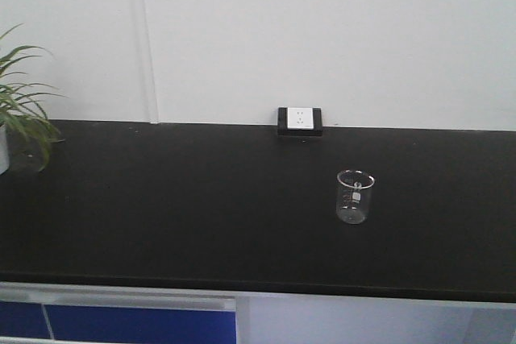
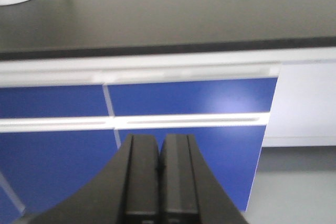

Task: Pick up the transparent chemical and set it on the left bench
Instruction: 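Drive the base to the bench with white trays, holding the pipette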

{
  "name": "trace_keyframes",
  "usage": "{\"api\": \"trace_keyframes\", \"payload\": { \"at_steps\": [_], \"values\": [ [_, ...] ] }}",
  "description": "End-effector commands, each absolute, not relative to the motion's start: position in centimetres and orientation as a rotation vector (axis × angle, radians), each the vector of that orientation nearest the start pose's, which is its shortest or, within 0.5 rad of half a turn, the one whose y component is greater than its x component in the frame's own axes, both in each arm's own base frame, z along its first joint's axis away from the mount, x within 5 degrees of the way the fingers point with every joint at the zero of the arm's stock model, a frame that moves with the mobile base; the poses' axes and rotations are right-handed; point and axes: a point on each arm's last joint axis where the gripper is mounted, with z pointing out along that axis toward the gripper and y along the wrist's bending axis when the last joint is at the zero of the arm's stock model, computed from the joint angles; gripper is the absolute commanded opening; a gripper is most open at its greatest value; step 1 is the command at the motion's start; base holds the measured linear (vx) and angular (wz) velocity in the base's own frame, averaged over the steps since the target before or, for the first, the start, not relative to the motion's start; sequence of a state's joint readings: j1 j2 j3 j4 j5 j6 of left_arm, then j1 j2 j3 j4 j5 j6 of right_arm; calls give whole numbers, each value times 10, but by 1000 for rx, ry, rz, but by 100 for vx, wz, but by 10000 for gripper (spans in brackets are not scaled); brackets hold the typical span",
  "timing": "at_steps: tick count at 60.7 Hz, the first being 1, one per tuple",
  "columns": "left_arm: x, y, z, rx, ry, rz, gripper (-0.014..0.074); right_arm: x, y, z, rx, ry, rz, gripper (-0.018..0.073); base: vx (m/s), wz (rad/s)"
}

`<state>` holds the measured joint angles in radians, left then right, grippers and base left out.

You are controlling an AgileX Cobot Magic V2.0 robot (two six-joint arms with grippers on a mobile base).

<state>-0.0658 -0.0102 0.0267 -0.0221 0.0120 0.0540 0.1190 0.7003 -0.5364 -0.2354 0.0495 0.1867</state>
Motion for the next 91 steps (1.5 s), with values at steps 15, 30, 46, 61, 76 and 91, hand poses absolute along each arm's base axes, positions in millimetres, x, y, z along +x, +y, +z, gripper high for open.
{"api": "trace_keyframes", "payload": {
  "at_steps": [15, 30, 46, 61, 76, 91],
  "values": [
    [55, -4, 206, 64, 1429, -35, -3, 149, 18, 343, -143, 1581, 52, -3, -38, 40],
    [55, -4, 206, 64, 1429, -35, -3, 149, 18, 343, -145, 1581, 53, -3, -36, 63],
    [55, -4, 206, 64, 1429, -35, -3, 149, 18, 343, -145, 1581, 53, -3, -34, 63],
    [55, -4, 206, 64, 1429, -35, -3, 149, 18, 343, -145, 1584, 53, -3, -29, 57],
    [55, -4, 206, 64, 1429, -35, -3, 149, 18, 343, -144, 1589, 52, -3, -21, 62],
    [55, -4, 206, 64, 1429, -35, -3, 149, 18, 343, -144, 1589, 52, -3, -15, 70]
  ]
}}
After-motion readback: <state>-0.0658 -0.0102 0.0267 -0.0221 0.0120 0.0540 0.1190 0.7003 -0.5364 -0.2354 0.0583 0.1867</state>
